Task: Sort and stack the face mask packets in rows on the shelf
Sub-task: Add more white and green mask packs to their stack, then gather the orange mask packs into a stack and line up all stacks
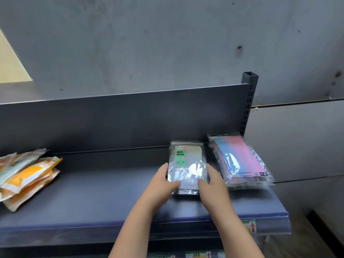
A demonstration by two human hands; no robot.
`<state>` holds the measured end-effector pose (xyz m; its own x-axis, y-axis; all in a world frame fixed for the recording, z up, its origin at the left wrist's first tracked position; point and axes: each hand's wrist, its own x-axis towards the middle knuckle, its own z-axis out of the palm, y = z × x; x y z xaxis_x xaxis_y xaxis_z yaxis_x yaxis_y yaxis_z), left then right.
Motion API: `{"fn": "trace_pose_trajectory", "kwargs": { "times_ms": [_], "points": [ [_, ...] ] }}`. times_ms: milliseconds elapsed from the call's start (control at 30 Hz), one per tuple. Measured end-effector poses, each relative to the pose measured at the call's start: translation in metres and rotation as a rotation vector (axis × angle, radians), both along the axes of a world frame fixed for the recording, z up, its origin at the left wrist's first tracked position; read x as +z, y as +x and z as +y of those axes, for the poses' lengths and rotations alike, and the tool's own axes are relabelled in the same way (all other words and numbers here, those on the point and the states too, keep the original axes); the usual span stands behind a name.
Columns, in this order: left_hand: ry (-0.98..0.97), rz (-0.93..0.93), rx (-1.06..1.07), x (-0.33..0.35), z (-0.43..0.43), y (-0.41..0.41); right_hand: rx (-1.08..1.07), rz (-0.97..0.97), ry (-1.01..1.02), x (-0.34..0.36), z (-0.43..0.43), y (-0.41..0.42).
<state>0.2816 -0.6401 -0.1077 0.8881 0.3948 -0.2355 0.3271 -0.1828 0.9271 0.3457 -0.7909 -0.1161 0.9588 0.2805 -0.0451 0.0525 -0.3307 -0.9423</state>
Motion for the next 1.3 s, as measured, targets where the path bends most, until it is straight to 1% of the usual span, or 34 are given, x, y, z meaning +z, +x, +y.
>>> {"fn": "trace_pose_trajectory", "kwargs": {
  "times_ms": [67,133,233,300,333,400,467,533,567,667,800,967,1167,1300],
  "points": [
    [0.015,-0.013,0.019,0.001,0.0,-0.001,0.013,0.003,-0.002,0.003,0.0,0.0],
    [0.031,-0.028,0.022,0.001,-0.001,-0.002,0.018,-0.001,-0.052,0.003,0.0,0.0],
    [-0.018,-0.076,0.099,0.0,0.002,-0.001,0.032,-0.114,-0.221,0.005,0.002,-0.004],
    [0.031,-0.127,0.222,0.002,0.01,-0.002,0.052,-0.212,-0.265,0.01,0.006,-0.006],
    [0.086,-0.155,0.266,0.006,0.015,-0.005,0.064,-0.255,-0.268,0.012,0.009,-0.007],
    [0.255,-0.206,0.301,0.015,0.025,-0.013,0.079,-0.34,-0.268,0.022,0.016,-0.009],
    [0.498,-0.214,0.286,0.026,0.036,-0.024,0.084,-0.401,-0.271,0.033,0.025,-0.013],
    [0.756,-0.18,0.238,0.037,0.047,-0.036,0.097,-0.439,-0.273,0.042,0.037,-0.02],
    [0.846,-0.162,0.213,0.041,0.052,-0.042,0.107,-0.463,-0.276,0.046,0.045,-0.024],
    [0.981,-0.105,0.167,0.048,0.067,-0.059,0.135,-0.494,-0.304,0.054,0.069,-0.043],
    [1.027,-0.063,0.152,0.047,0.097,-0.088,0.178,-0.464,-0.353,0.056,0.105,-0.071],
    [1.064,0.003,0.143,0.044,0.146,-0.131,0.196,-0.429,-0.366,0.05,0.15,-0.109],
    [1.027,0.04,0.137,0.032,0.191,-0.17,0.211,-0.358,-0.33,0.036,0.189,-0.148],
    [0.997,0.049,0.135,0.025,0.217,-0.179,0.242,-0.333,-0.33,0.028,0.215,-0.152]
  ]
}}
